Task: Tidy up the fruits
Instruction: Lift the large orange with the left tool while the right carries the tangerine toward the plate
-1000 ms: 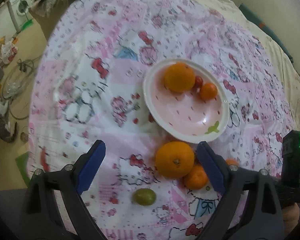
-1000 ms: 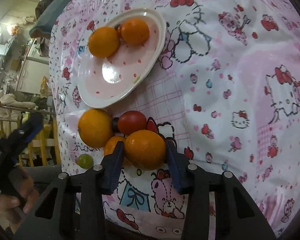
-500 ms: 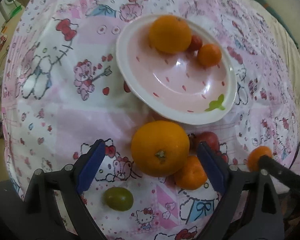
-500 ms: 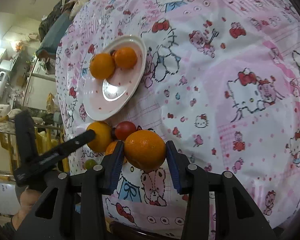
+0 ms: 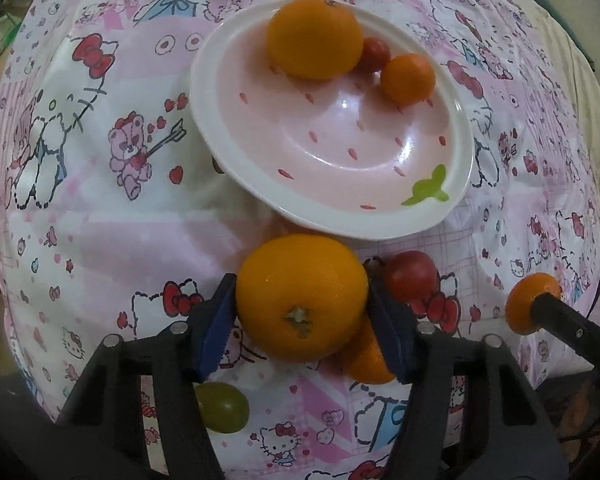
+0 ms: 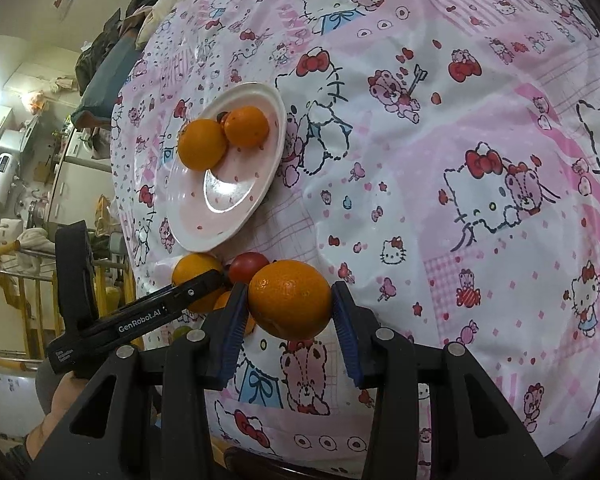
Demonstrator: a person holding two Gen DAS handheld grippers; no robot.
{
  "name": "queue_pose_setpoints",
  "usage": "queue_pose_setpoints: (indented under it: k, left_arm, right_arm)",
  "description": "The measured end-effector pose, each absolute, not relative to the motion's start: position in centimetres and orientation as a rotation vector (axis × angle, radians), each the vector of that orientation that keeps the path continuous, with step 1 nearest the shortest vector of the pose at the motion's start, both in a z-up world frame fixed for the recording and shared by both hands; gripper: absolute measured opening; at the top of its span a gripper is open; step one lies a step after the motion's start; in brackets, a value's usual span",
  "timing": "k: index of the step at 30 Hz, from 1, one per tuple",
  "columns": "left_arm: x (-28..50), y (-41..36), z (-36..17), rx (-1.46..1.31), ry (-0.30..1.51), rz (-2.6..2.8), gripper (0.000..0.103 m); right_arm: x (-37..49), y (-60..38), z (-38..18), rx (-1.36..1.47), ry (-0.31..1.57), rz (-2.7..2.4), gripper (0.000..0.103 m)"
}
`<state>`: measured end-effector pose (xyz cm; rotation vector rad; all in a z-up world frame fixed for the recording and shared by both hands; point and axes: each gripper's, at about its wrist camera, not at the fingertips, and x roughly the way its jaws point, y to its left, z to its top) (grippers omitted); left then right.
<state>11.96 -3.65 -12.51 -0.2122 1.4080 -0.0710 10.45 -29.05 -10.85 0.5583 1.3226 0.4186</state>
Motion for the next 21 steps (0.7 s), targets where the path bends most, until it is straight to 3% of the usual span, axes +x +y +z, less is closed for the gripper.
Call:
queue_pose_setpoints:
  k: [21]
  left_arm:
    - [8.9, 0.0, -8.2, -0.21, 1.27, -0.027, 0.057]
  right_arm:
    - [10.6, -27.7, -10.1, 0.514, 1.304, 0.44, 0.044]
